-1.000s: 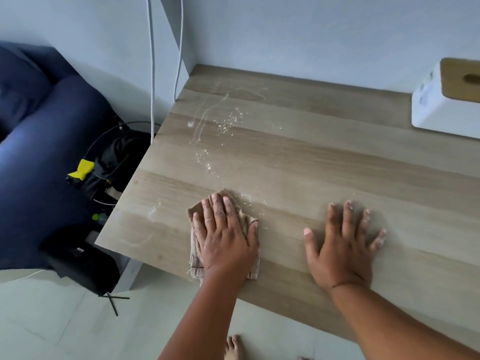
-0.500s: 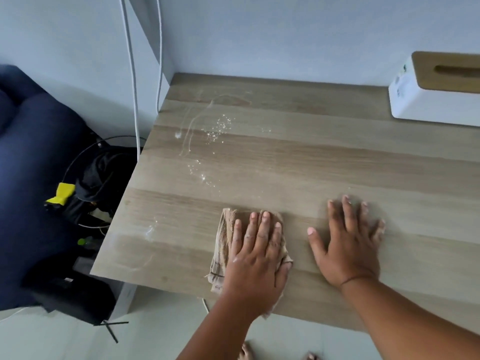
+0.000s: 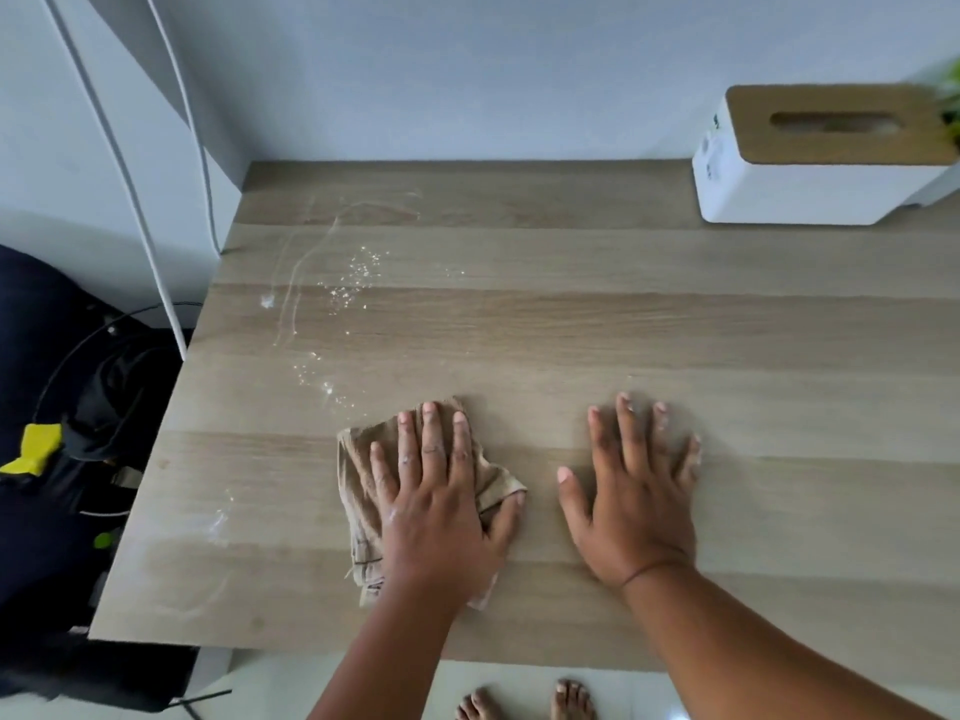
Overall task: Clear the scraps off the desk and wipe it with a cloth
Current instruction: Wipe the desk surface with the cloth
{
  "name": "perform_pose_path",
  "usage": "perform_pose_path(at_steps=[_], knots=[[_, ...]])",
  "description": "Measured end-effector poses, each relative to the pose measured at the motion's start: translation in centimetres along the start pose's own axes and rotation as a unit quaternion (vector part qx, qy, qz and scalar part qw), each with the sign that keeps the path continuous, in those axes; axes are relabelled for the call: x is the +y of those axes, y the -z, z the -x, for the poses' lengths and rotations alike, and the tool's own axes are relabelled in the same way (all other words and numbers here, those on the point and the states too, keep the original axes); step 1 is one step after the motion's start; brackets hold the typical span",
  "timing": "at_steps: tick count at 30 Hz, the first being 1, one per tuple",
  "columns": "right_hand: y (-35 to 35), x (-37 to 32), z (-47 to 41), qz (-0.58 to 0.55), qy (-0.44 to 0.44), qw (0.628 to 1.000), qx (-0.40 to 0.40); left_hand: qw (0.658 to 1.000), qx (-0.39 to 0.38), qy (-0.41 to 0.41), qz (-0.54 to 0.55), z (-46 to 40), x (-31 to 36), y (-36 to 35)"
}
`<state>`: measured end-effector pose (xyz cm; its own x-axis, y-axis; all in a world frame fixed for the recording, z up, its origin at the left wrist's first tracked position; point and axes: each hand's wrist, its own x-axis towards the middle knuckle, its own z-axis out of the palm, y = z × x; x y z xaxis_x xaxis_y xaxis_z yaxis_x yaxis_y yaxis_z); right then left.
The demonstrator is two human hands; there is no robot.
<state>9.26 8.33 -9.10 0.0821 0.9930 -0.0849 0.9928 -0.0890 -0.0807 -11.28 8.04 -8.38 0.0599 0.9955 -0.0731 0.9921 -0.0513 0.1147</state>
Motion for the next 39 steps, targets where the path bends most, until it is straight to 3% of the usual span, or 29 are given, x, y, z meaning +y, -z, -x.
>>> perform_pose_path(at_steps=[5, 10, 15, 22, 24, 27, 31, 36, 39], knots=[[0.0, 0.3, 0.1, -0.003, -0.004, 1.0, -0.006, 0.993, -0.005, -0.117, 0.021, -0.9, 2.7, 0.0], [0.1, 0.2, 0.1, -0.008, -0.004, 1.0, -0.003, 0.976, 0.027, -0.205, 0.067, 3.4, -0.1, -0.5], [0.2, 0.2, 0.1, -0.012, -0.003, 1.0, -0.004, 0.984, 0.062, -0.158, 0.06, 5.4, -4.5, 0.1], [0.2, 0.1, -0.1, -0.012, -0.007, 1.0, -0.006, 1.0, 0.001, -0.002, 0.012, -0.2, -0.6, 0.4], [0.3, 0.1, 0.0, -0.012, -0.007, 1.0, -0.005, 0.999, -0.018, -0.027, 0.007, -2.5, 1.2, 0.5], [0.5, 0.2, 0.0, -0.009, -0.003, 1.0, -0.009, 0.991, -0.031, -0.126, 0.028, -3.9, 3.5, 0.5], [0.7, 0.3, 0.1, -0.014, -0.001, 1.0, -0.009, 0.97, -0.01, -0.233, 0.075, 0.0, 3.7, -0.1], [0.6, 0.1, 0.0, -0.014, -0.002, 1.0, -0.008, 0.971, 0.052, -0.222, 0.072, 3.9, -1.5, 0.1], [0.4, 0.0, 0.0, -0.016, -0.002, 1.0, -0.005, 0.983, 0.039, -0.172, 0.048, 2.6, -3.6, 0.4]])
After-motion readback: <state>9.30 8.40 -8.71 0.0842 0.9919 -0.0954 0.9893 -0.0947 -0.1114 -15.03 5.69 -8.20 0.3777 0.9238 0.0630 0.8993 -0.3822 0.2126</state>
